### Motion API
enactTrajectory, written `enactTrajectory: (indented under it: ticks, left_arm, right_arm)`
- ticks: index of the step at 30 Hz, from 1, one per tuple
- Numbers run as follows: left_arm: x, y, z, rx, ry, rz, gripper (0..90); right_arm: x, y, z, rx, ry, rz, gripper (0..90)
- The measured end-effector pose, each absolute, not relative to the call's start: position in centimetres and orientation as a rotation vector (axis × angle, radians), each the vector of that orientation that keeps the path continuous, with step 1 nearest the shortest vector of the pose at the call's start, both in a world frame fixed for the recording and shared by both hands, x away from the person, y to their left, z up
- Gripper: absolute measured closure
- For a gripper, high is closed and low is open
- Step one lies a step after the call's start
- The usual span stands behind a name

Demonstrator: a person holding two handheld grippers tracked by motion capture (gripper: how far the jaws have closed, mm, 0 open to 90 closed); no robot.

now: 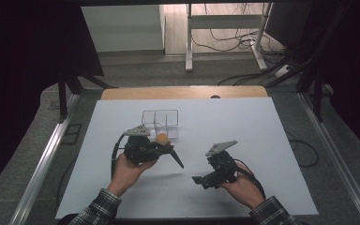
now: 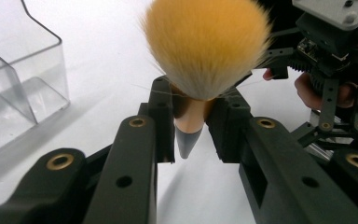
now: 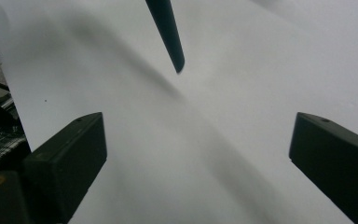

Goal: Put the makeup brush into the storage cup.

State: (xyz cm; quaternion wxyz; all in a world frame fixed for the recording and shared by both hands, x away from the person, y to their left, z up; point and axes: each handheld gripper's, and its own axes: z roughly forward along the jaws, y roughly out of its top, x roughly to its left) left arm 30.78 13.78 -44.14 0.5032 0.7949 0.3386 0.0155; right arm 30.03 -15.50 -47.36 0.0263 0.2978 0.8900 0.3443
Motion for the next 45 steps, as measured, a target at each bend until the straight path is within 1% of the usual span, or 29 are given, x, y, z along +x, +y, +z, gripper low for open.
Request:
enactTrajectory:
  ticks: [2, 14, 31, 45]
  left_arm:
    - [30.8, 13.9, -44.0, 1.918, 0.819, 0.045, 72.3]
    - [31.1, 14.1, -43.2, 1.961, 0.813, 0.115, 72.3]
    - [32.0, 15.3, -41.8, 1.958, 0.815, 0.148, 72.3]
    - [32.7, 15.7, -40.8, 1.950, 0.815, 0.164, 72.3]
  right_arm:
    - [30.0, -15.6, -47.5, 0.924, 2.748, 1.046, 0.5]
    - [29.9, -16.6, -47.5, 0.896, 2.732, 0.992, 0.0]
    - [29.9, -19.8, -47.8, 0.959, 2.674, 0.941, 0.0]
    - [29.7, -21.3, -48.3, 1.012, 2.645, 0.909, 0.0]
